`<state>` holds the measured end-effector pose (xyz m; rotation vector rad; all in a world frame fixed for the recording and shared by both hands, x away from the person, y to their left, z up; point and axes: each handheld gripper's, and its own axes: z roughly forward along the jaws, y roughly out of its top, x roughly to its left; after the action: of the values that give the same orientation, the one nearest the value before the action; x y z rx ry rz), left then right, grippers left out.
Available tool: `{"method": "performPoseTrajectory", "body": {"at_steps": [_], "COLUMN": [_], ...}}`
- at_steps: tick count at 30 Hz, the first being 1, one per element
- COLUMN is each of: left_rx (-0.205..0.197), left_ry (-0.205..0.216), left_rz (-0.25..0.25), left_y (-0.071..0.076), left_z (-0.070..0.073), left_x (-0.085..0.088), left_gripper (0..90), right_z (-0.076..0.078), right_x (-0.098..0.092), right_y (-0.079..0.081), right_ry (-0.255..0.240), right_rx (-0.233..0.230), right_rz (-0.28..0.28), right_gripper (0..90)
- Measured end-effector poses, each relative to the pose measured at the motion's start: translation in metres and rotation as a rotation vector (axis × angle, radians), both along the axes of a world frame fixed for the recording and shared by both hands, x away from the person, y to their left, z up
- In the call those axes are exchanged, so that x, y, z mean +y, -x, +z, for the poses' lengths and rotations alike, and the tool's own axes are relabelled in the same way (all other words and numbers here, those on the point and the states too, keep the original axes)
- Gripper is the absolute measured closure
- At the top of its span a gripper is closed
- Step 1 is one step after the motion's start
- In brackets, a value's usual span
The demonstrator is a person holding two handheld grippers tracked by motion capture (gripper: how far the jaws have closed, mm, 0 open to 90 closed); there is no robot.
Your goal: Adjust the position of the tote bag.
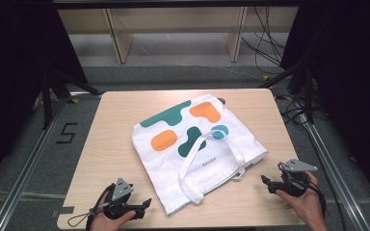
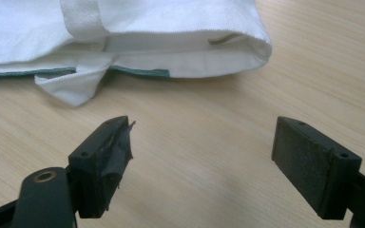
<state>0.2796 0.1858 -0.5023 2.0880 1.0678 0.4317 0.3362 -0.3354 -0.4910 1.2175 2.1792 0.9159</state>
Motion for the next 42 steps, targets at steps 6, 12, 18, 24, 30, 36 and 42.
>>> {"method": "performPoseTrajectory", "body": {"at_steps": [6,12,18,24,30,36,42], "left_rx": [-0.002,-0.004,-0.004,-0.005,-0.011,-0.022,-0.023], "left_ry": [0.01,-0.003,-0.008,0.004,0.002,0.012,0.0], "left_rz": [-0.002,-0.011,-0.006,-0.01,-0.017,-0.028,-0.037], "left_y": [0.0,0.0,0.0,0.002,0.008,0.013,0.015], "left_z": [-0.002,-0.002,-0.001,-0.001,-0.002,-0.001,-0.002], "left_x": [-0.004,-0.005,-0.006,-0.01,-0.02,-0.027,-0.031], "left_gripper": [15.1,15.0,15.1,15.1,15.1,15.1,15.1], "right_z": [0.002,0.002,0.002,0.004,0.006,0.007,0.003], "right_x": [0.001,-0.004,-0.01,-0.008,-0.002,0.005,0.007], "right_y": [-0.002,-0.01,-0.02,-0.024,-0.035,-0.05,-0.07], "right_ry": [-0.017,-0.007,0.017,0.029,0.038,0.14,0.222], "right_rx": [0.004,-0.014,-0.013,-0.033,-0.053,-0.08,-0.089], "right_rz": [-0.013,-0.026,-0.038,-0.024,0.014,0.006,0.032], "right_gripper": [24.1,24.5,25.5,25.8,26.1,26.5,29.5]}}
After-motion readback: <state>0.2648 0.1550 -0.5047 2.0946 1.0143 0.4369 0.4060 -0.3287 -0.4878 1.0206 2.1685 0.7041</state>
